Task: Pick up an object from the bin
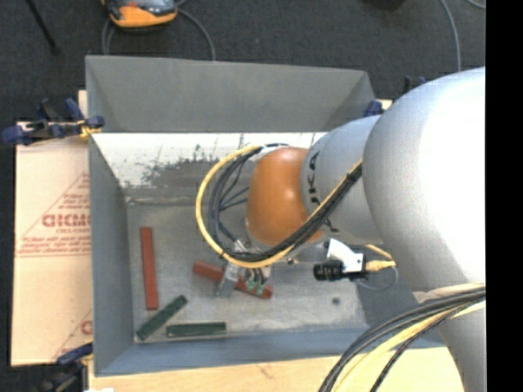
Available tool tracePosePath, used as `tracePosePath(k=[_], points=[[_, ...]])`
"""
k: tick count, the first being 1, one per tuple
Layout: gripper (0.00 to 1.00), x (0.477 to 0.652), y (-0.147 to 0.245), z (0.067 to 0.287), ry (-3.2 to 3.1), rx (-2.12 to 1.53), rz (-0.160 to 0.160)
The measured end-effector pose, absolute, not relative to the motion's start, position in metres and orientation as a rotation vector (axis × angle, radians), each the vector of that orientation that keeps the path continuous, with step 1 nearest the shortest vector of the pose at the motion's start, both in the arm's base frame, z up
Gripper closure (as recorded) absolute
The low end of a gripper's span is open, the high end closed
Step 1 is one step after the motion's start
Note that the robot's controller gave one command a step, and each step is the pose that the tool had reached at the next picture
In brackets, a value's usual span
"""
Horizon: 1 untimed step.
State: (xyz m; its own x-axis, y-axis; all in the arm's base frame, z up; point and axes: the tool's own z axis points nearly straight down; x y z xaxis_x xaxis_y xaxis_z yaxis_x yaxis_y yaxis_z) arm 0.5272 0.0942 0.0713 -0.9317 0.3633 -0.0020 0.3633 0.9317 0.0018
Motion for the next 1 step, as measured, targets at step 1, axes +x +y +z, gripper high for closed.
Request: tracePosePath(k=[1], points=[[1.00,0.5272,0.0942,0.0714,3.085,0.580,0.002]])
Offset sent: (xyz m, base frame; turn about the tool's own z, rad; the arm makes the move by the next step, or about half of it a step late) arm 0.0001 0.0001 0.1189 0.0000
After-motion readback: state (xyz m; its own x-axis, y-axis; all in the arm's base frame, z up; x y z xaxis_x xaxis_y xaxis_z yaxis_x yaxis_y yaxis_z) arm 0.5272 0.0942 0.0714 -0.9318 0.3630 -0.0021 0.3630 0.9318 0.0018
